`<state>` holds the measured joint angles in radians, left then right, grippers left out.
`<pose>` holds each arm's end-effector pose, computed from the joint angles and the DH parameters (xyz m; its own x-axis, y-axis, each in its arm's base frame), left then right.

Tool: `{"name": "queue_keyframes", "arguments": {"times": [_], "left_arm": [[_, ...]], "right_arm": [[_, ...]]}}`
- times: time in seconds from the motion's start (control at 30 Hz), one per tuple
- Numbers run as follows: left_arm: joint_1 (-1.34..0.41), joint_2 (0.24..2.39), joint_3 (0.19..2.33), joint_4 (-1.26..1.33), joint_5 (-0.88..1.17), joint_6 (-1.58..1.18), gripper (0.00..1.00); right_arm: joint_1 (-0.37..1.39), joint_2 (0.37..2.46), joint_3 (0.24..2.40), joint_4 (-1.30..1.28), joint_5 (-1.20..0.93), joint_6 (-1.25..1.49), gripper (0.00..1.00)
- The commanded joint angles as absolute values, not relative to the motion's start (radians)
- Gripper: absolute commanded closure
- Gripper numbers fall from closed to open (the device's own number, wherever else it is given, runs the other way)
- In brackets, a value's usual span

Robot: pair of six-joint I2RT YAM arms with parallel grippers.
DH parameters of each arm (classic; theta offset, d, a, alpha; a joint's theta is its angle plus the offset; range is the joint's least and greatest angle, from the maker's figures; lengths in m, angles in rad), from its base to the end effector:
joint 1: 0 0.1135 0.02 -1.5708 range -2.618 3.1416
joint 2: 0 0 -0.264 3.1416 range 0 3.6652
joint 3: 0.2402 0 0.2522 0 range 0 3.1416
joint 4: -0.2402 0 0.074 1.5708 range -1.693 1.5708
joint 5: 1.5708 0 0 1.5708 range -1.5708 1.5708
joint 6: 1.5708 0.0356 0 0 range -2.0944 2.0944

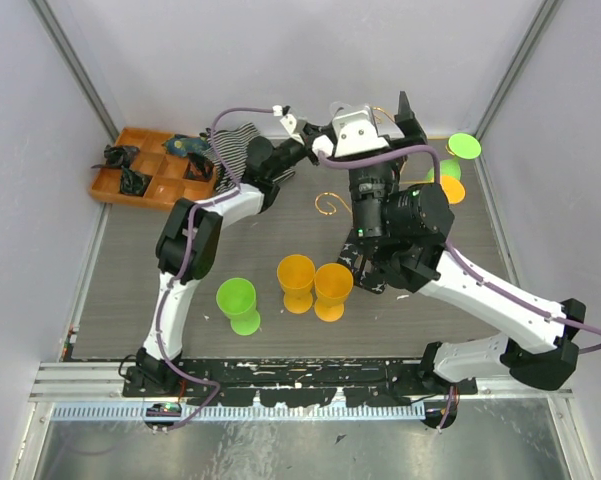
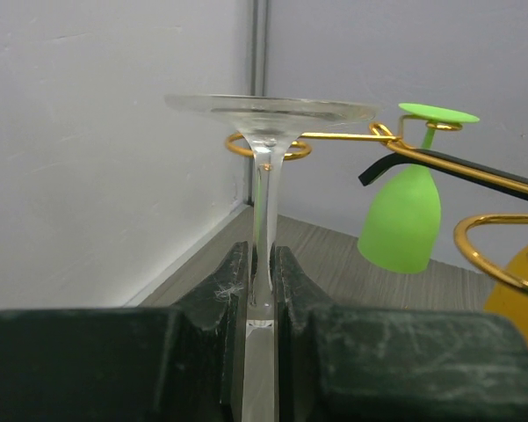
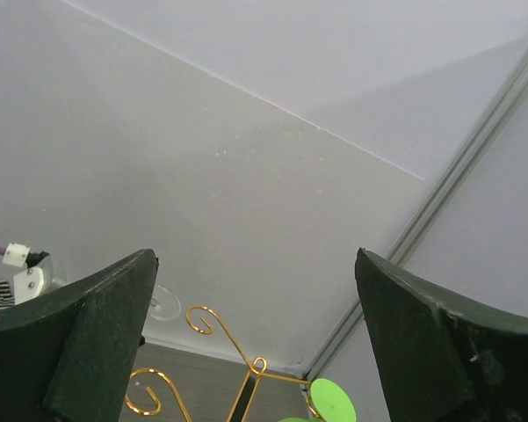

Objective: Place the wine glass upside down on the wine glass rack

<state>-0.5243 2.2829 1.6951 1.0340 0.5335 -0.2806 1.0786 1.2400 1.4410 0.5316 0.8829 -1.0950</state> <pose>0.4446 -0.2780 0.2726 0.1296 -0.3504 -0.9276 0.8992 0.4357 -0.0389 0.1349 0.1933 0.5355 0.4009 -0.4467 -0.7998 0.1490 0.8932 -0.4242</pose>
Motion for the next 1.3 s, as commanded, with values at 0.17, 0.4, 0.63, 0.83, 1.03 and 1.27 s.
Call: {"name": "queue_keyframes", "arguments": {"times": [0.17,0.4,0.63,0.83,1.03,1.27], "left_arm": [[-0.57,2.331,1.816,1.059,0.538,-0.264,1.0],[-0.6,2.349,1.84,1.04,0.536,-0.259,1.0],[-0.626,2.388,1.885,1.007,0.529,-0.247,1.0],[-0.636,2.438,1.963,0.974,0.5,-0.249,1.0],[-0.641,2.515,2.088,0.924,0.47,-0.256,1.0],[-0.644,2.592,2.197,0.873,0.447,-0.26,1.0]], "right_arm": [[0.793,1.23,1.632,0.311,0.815,-0.754,0.0],[0.564,1.255,1.641,0.16,0.716,-0.588,0.0],[0.426,1.301,1.63,0.116,0.61,-0.482,0.0],[0.377,1.331,1.646,0.116,0.561,-0.461,0.0],[0.351,1.344,1.643,0.112,0.538,-0.467,0.0],[0.327,1.345,1.633,0.105,0.518,-0.47,0.0]]}}
